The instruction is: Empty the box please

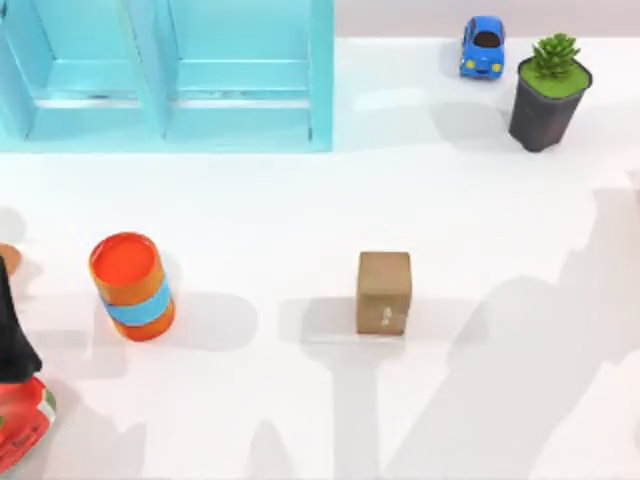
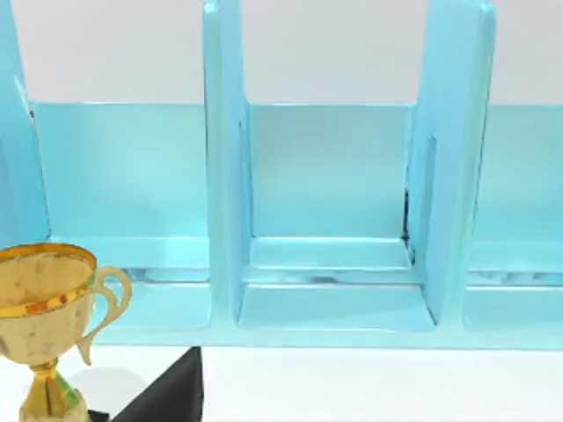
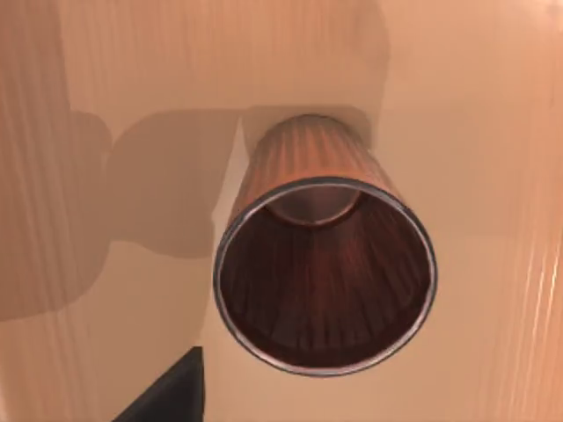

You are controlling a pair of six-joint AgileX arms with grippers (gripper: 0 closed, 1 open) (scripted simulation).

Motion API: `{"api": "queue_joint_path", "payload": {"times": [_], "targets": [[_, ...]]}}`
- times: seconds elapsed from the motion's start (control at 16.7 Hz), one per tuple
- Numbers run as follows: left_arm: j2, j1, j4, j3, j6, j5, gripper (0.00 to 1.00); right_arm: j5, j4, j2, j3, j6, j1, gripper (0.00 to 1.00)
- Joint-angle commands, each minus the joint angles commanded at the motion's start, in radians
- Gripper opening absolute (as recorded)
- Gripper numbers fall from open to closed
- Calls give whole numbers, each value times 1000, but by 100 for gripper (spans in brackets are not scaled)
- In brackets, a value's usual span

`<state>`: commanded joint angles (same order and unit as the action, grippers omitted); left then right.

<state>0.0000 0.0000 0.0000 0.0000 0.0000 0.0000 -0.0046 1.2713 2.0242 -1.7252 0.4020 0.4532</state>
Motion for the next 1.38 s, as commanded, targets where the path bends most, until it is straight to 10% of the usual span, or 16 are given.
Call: {"api": "queue_joint_path", "payload": {"times": [0.66, 1.38], "targets": [[0, 0, 0, 0, 0, 0, 100, 0, -236, 45, 191, -1, -1, 100], [0, 0, 0, 0, 0, 0, 100, 0, -236, 45, 191, -1, -1, 10]]}}
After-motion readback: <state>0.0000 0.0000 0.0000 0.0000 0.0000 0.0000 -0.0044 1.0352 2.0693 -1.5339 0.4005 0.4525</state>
